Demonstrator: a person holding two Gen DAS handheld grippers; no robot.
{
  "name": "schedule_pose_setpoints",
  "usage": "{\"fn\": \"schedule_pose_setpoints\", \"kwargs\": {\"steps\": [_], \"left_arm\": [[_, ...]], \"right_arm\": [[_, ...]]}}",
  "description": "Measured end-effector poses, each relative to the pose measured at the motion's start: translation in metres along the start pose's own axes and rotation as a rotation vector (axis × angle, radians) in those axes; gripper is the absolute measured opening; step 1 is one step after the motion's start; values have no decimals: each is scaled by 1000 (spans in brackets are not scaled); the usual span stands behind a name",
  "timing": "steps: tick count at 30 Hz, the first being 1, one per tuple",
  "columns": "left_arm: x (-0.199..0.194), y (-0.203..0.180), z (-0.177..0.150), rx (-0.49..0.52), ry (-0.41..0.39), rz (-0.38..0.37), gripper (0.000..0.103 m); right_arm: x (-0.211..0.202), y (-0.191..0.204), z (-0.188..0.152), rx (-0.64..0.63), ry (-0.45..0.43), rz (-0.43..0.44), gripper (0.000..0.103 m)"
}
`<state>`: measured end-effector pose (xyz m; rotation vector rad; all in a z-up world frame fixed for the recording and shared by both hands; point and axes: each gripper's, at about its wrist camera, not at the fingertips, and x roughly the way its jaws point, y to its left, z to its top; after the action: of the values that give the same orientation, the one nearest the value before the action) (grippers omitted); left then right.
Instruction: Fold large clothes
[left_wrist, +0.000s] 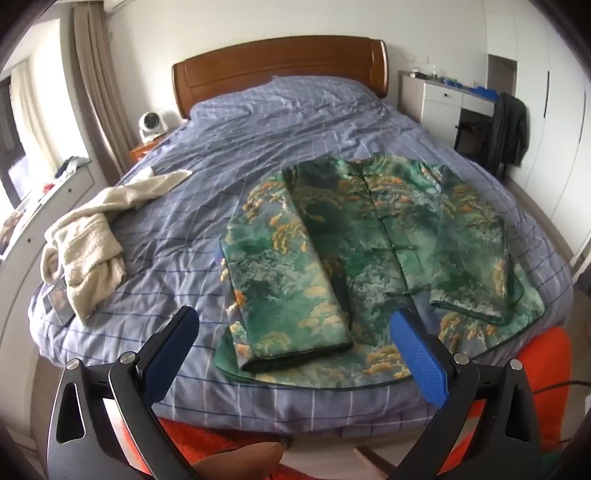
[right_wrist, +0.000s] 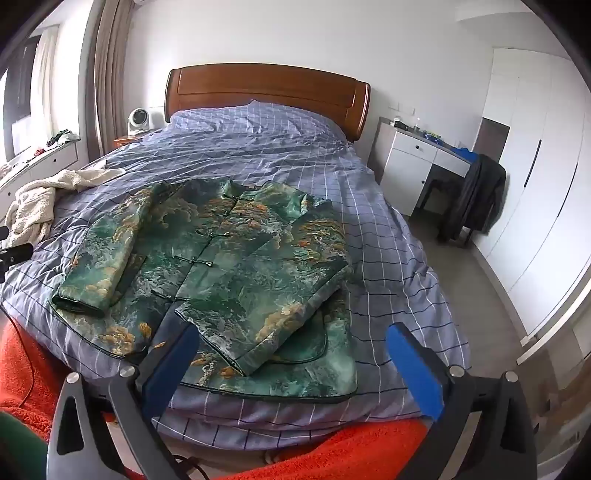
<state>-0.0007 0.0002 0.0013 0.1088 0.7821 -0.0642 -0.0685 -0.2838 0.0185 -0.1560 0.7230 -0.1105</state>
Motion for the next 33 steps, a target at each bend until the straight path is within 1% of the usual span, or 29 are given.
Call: {"fn": "schedule_pose_setpoints", "kwargs": {"steps": [2, 4, 7, 9, 10, 11, 13, 17, 23, 33], "left_arm": [[-3, 1, 1, -10, -8, -16, 103], [-6, 15, -4, -38, -23, -56, 103], [-5, 4, -10, -21, -28, -44, 103], [-6, -2, -7, -8, -10, -32, 103], [-3, -2, -4, -5, 4, -30, 103], [-2, -4, -3, 0, 10, -20, 103], [-1, -7, -4, 10, 14, 5, 103], [0, -6, -5, 21, 25, 27, 103], [-3, -4, -8, 15, 28, 19, 103], [-4, 2, -9, 8, 41, 11, 103]], "right_arm": [[-1, 1, 0, -8, 4, -15, 103], [-1, 1, 1, -8, 8, -13, 103], [-1, 2, 0, 5, 21, -12, 103], [1, 4, -2, 13, 36, -9, 103], [4, 3, -3, 21, 41, -8, 103], [-2, 4, -1, 16, 46, 0, 103], [-1, 5, -1, 26, 54, 10, 103], [3, 4, -8, 34, 54, 13, 103], [-1, 2, -7, 37, 44, -9, 103], [-2, 3, -7, 34, 47, -9, 103]]}}
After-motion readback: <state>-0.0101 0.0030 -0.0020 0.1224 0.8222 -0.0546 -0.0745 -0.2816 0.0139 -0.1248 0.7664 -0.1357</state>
